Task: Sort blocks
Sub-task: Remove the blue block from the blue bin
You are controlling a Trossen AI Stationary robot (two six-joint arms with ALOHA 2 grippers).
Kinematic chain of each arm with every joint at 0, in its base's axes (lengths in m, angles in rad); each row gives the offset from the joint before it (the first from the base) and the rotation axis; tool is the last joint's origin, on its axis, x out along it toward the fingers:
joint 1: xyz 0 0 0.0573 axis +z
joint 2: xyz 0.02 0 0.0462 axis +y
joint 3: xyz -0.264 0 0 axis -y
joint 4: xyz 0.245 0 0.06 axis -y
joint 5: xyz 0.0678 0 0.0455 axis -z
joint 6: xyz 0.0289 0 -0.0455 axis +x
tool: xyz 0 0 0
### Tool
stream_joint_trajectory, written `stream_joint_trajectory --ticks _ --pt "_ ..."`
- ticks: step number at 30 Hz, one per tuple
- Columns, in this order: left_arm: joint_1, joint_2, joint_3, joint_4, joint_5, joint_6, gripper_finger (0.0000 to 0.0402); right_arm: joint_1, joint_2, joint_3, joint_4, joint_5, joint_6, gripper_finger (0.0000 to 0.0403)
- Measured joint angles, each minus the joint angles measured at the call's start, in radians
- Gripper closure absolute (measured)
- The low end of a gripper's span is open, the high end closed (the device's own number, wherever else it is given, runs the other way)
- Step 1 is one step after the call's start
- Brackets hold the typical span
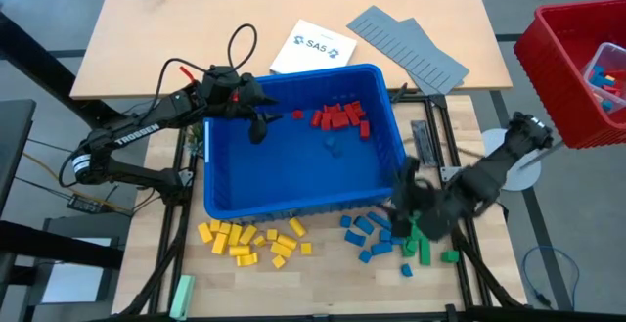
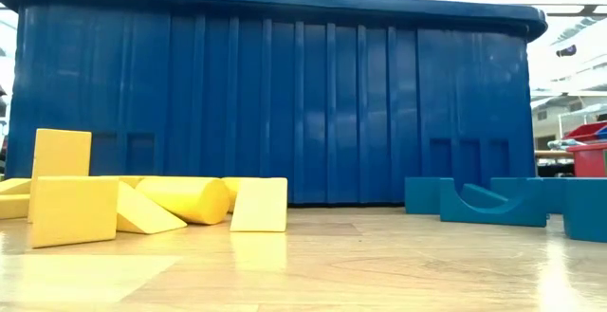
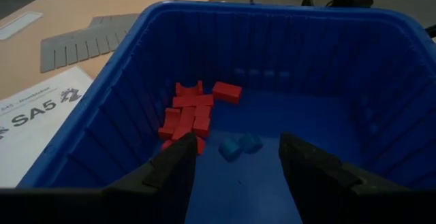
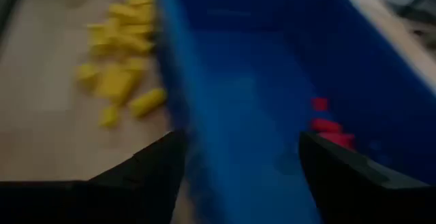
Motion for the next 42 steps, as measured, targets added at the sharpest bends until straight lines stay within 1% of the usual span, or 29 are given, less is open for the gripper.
stream_joint_trajectory --ticks 1,3,6,9,12,16,20,23,27,34,38,42 --pt "0.000 0.000 0.000 0.000 0.000 0.000 0.0183 -0.031 -0.010 0.003 -0.001 0.012 -0.024 0.0132" --pt "0.000 0.000 0.000 0.001 0.000 0.000 0.0183 -0.109 -0.026 0.004 0.000 0.002 -0.063 0.0120" --pt "0.000 0.000 0.000 0.008 0.000 0.000 0.0183 -0.252 -0.030 0.004 0.000 -0.064 -0.121 0.0107" --pt "0.000 0.000 0.000 0.016 0.000 0.000 0.0183 -0.413 -0.015 0.004 0.005 -0.176 -0.174 0.0101" --pt "0.000 0.000 0.000 0.036 0.000 0.000 0.0183 -0.574 0.020 0.002 0.021 -0.279 -0.261 0.0103" --pt "0.000 0.000 0.000 0.060 0.000 0.000 0.0183 -0.757 0.076 -0.017 0.131 -0.433 -0.397 0.0110" --pt "0.000 0.000 0.000 0.079 0.000 0.000 0.0183 -0.890 0.158 -0.017 0.273 -0.590 -0.451 0.0111" --pt "0.000 0.000 0.000 0.084 0.000 0.000 0.0183 -0.960 0.235 -0.017 0.350 -0.692 -0.483 0.0111" --pt "0.000 0.003 0.000 0.083 0.000 0.000 0.0183 -1.019 0.350 -0.017 0.420 -0.773 -0.490 0.0111" --pt "0.000 0.024 0.000 0.060 -0.008 -0.025 0.0183 -1.072 0.542 -0.017 0.428 -0.813 -0.412 0.0112" --pt "0.000 0.040 0.000 0.054 -0.015 -0.029 0.0183 -1.096 0.613 -0.017 0.426 -0.854 -0.370 0.0112" --pt "-0.001 0.046 0.000 0.050 -0.017 -0.028 0.0183 -1.111 0.663 -0.017 0.440 -0.854 -0.345 0.0112"
